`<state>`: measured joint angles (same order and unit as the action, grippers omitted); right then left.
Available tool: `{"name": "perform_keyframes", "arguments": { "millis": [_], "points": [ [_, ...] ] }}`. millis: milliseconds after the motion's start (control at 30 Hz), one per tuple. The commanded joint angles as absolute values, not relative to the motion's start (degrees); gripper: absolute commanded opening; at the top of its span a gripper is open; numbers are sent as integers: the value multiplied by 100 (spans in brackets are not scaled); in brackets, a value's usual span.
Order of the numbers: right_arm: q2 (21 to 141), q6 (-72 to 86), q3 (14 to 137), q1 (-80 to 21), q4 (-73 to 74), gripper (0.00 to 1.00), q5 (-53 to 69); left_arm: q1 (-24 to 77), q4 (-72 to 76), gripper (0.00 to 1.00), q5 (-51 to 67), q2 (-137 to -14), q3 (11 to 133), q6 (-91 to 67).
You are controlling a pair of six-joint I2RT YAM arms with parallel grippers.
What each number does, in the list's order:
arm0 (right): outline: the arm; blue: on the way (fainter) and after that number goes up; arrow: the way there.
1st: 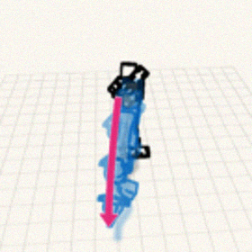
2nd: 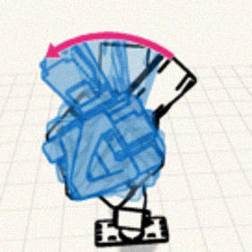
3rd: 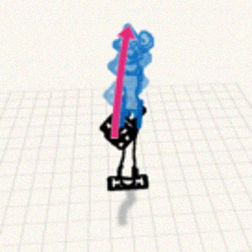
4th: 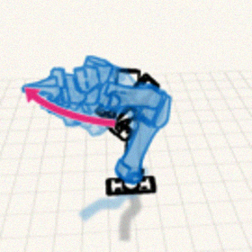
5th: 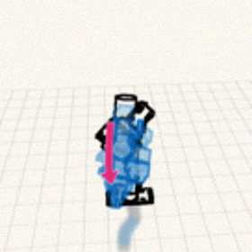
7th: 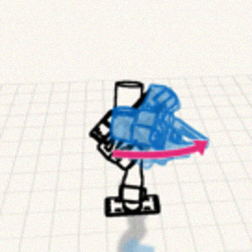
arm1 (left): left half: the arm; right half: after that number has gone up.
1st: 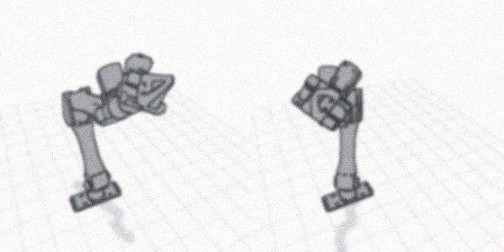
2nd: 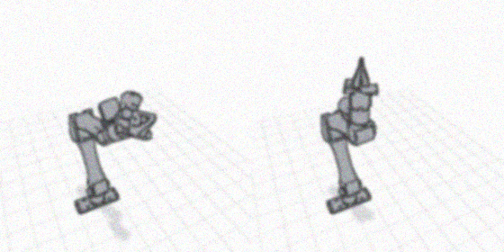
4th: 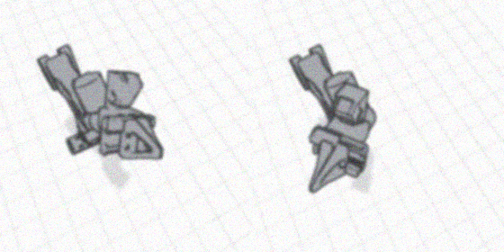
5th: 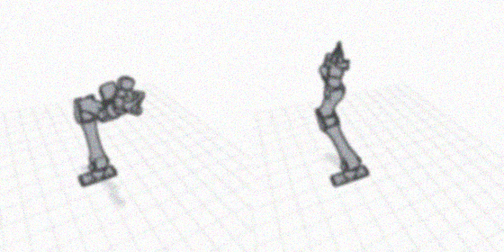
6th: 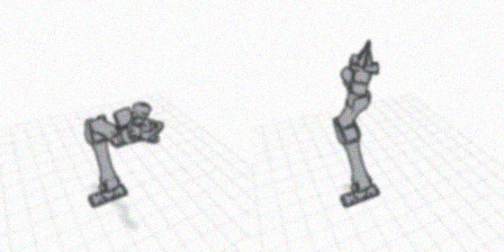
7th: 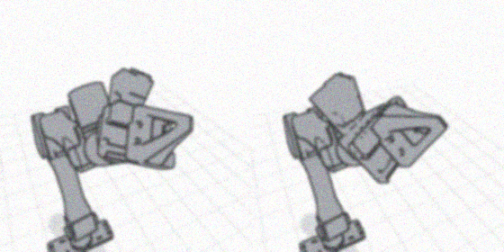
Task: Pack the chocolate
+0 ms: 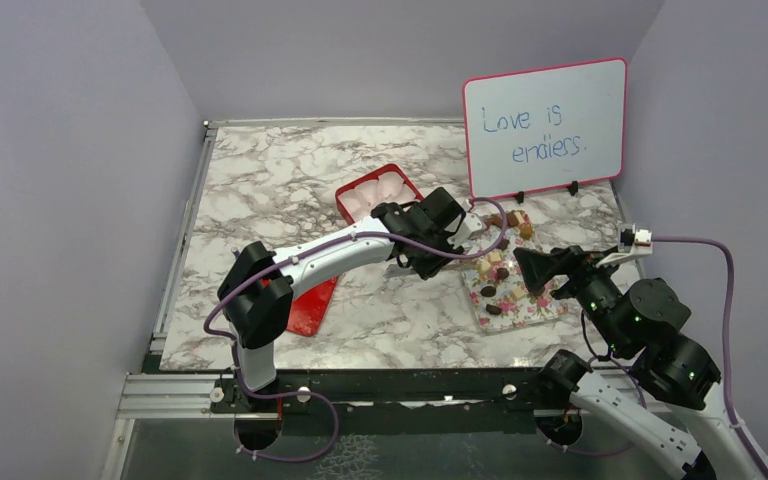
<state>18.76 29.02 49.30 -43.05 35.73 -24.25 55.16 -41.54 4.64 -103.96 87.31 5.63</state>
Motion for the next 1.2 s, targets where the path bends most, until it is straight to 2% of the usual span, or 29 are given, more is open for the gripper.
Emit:
{"name": "perform_keyframes", "arguments": {
  "millis": [0, 467, 700, 900, 1167],
  "points": [
    [1953, 2973, 4852, -4280, 3529, 98, -2247, 5555, -4024, 34, 342, -10092, 8941, 304],
    [2145, 2640, 4750, -4280, 3310, 99, -1587, 5375, -4013, 34, -212, -9426, 9249, -414],
    [2076, 2689, 4649, -4280, 3284, 99, -1600, 4774, -4019, 34, -387, -8940, 8866, -698],
    [2200, 2657, 4611, -4280, 3144, 99, -1609, 4027, -4017, 34, -45, -8654, 8510, -874],
    [2394, 2637, 4627, -4280, 3005, 99, -1593, 3618, -4008, 34, 538, -8897, 8459, -878]
  ]
}}
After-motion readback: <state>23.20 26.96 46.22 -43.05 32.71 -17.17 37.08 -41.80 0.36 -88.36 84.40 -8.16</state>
